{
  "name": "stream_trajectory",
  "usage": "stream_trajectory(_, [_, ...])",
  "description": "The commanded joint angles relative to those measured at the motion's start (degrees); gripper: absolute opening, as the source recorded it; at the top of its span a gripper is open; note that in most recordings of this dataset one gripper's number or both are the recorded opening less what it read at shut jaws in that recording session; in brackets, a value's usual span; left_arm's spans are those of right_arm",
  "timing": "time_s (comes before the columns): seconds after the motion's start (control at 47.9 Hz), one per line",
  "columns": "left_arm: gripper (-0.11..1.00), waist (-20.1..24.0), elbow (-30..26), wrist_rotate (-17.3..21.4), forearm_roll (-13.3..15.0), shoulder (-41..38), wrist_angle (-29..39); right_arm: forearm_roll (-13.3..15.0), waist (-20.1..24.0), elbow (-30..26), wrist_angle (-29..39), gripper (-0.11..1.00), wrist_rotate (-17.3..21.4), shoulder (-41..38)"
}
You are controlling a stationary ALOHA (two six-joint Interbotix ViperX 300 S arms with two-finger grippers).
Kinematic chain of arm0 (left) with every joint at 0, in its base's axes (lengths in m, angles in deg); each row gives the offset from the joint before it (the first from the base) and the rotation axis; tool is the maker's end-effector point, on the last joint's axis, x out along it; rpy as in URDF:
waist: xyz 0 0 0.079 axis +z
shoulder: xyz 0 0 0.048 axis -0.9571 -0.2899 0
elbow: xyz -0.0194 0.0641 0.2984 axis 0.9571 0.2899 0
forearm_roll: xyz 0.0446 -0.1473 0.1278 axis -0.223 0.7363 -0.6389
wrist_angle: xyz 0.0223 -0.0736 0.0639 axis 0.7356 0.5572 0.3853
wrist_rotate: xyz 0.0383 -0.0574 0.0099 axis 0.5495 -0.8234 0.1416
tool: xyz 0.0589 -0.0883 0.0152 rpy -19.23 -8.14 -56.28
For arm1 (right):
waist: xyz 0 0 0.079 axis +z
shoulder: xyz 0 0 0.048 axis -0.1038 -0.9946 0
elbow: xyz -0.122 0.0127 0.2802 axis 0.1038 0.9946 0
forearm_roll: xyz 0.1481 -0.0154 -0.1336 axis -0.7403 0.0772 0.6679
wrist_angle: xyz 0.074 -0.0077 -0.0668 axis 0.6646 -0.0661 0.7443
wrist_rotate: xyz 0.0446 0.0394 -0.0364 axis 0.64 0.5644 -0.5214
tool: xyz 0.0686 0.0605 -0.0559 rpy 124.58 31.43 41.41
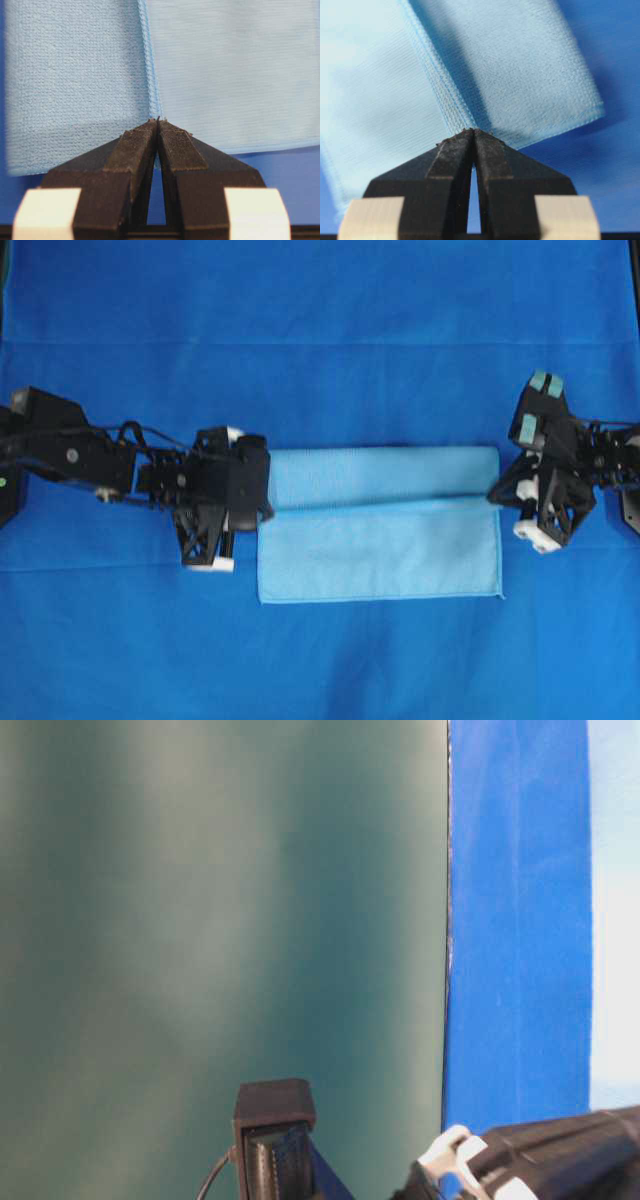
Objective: Fold the light blue towel.
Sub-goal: 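Pull both held corners toward the near edge, folding towel in half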
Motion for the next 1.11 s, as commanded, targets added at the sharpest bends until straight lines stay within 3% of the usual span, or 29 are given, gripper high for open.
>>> stream_trajectory(0.0, [0.03, -2.29, -1.49, -1.14, 0.0, 0.35, 0.26, -0.18, 4.13, -1.05, -0.35, 0.01, 1.93, 0.44])
stream_trajectory(0.167, [0.03, -6.42, -2.99, -2.64, 0.0, -0.53, 1.23, -0.18, 10.99, -2.29, -0.44, 0.01, 5.89, -0.09])
stream_trajectory(0.397, [0.03, -10.02, -3.87, -2.72, 0.0, -1.05, 2.55, -0.09, 16.61, -4.75, -1.32, 0.01, 8.53, -3.25])
stream_trajectory(0.815, [0.04, -10.02, -5.8, -2.72, 0.0, -2.02, 2.29, -0.18, 18.63, -6.42, -0.88, 0.01, 8.53, -6.24])
stream_trajectory(0.92, [0.16, -10.02, -5.98, -2.72, 0.0, -2.02, 2.2, -0.18, 18.54, -6.42, -0.88, 0.02, 8.88, -6.24])
stream_trajectory(1.045, [0.43, -10.11, -6.33, -2.64, 0.09, -1.85, 2.29, -0.18, 18.63, -6.5, -0.53, 0.03, 9.05, -6.15])
stream_trajectory(1.087, [0.5, -10.02, -6.5, -2.64, 0.0, -1.49, 2.46, -0.18, 18.63, -6.59, -0.18, 0.1, 9.05, -6.15])
